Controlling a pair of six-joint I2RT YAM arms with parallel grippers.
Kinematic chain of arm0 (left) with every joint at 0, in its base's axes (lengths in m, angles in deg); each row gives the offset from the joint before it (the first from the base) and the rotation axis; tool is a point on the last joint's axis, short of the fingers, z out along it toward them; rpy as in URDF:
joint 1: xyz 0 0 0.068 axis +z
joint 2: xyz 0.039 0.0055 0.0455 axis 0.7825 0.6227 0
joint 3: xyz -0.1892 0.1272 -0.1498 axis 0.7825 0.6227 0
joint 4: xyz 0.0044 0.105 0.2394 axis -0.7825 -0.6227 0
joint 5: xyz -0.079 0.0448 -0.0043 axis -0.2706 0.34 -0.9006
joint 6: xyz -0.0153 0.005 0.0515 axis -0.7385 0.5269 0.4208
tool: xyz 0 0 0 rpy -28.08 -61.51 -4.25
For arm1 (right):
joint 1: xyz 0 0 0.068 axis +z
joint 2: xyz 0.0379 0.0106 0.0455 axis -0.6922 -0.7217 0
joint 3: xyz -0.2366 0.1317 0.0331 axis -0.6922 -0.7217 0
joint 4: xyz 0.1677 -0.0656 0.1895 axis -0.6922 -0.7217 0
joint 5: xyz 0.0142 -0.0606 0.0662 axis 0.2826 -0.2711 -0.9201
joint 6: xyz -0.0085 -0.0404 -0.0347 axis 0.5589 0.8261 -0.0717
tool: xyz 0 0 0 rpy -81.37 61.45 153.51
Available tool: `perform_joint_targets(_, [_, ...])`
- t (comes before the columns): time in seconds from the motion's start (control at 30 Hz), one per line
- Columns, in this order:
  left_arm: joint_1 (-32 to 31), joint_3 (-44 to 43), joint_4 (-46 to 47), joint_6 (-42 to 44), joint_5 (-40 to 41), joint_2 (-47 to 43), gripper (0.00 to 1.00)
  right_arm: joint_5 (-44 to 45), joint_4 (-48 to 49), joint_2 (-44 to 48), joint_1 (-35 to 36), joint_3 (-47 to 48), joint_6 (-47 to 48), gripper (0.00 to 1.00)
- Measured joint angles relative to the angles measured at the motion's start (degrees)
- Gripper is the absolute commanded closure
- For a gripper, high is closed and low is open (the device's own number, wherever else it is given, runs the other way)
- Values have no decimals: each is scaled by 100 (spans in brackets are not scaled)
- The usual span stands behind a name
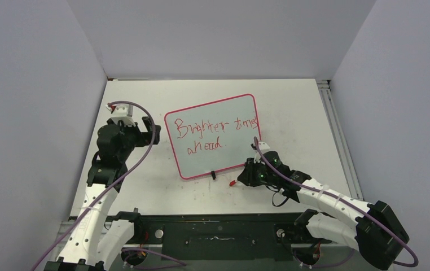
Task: Write a sentence on the whiteboard
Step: Place the whiteboard marker at the center of the board, then reset both arms
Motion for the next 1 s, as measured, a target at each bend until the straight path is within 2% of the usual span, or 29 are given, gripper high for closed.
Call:
perform_joint_targets(0.17, [120,0,-225,-103,802,0,4,538,-85,-7,0,4,-177,60])
perform_joint_targets(0.5, [254,0,-413,-195,1655,-87,4,1399,-686,393,0,15,-262,25])
perform_joint_targets(0.53, [258,0,-424,-197,1725,-118,4,1480,-750,466,-2,33,-256,18])
perform_joint_targets(0.63, [258,0,-442,-197,1893,-229,4,1808,-953,640,-2,203,-188,4])
perform_joint_targets(0.67, [258,0,-444,-195,1943,-269,4,1921,-988,682,-4,282,-153,2])
perform_joint_targets(0.77, [258,0,-446,-197,2124,-372,4,2326,-1104,739,-46,581,-9,10])
perform_joint_targets(1.0, [258,0,-509,-247,2638,-544,4,3569,-968,927,-114,1115,590,10])
